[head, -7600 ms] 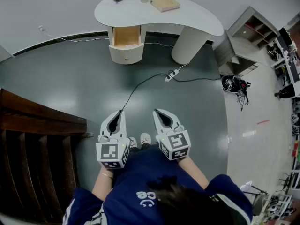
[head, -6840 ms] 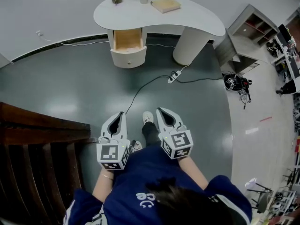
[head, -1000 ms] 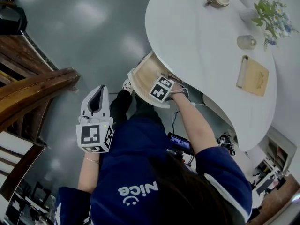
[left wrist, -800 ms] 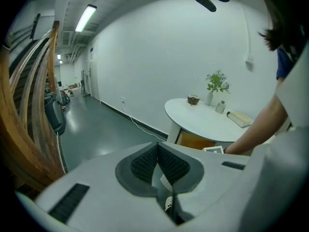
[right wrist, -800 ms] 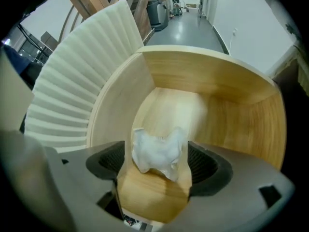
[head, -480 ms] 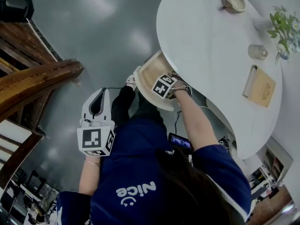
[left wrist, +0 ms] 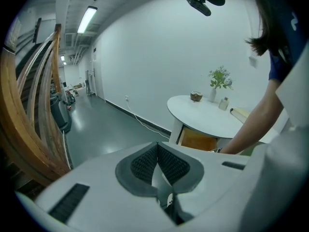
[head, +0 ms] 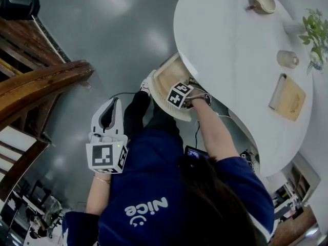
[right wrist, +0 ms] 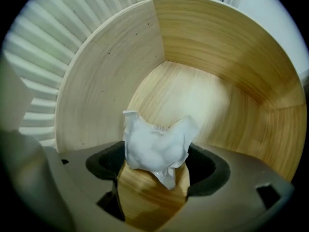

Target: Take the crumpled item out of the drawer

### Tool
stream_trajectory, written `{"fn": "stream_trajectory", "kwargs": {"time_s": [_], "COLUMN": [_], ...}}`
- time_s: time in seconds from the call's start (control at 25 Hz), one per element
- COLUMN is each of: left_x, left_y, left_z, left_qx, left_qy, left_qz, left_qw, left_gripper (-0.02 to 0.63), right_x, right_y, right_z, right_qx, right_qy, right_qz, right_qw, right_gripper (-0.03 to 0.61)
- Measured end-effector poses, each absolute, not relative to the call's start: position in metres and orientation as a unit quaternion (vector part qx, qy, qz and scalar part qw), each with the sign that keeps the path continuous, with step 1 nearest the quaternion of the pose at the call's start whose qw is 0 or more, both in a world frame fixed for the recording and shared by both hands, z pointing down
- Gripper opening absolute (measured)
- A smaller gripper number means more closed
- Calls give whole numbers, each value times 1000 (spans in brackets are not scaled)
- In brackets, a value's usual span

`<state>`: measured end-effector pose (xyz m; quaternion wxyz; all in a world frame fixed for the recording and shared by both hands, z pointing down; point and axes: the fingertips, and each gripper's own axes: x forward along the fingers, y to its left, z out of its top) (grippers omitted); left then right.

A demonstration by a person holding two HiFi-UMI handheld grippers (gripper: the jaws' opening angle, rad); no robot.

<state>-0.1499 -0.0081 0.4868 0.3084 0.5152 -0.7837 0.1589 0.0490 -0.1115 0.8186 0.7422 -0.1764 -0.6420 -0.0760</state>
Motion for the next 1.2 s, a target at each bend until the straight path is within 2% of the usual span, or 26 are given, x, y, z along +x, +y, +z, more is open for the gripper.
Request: {"fn": "stream_trajectory", "kwargs": {"time_s": [0.08,0.16,0.4,1.2], "left_x": [-146,-145,-146,-143], "left_y": [-10,-12,-11,-37], "left_z": [487,487,484,473], "left_qx": [520,524,529,567], "left_qy": [-779,-776,-774,-757], "left_qz": [162,165,170,152], "left_qw": [309,309,304,287], "left_gripper": [5,5,5,3], "right_x": [47,45,42,17], "right_y": [-115,-120,-120,-114], "right_z": [819,818,817,772], "right_qx": [-167,-154,-153,-123], "right_qy": [-645,-651,-657,-710], "right_qz": [-82,-87,-116,-106], "right_qw": [741,738,729,685], "right_gripper": [381,311,233,201]}}
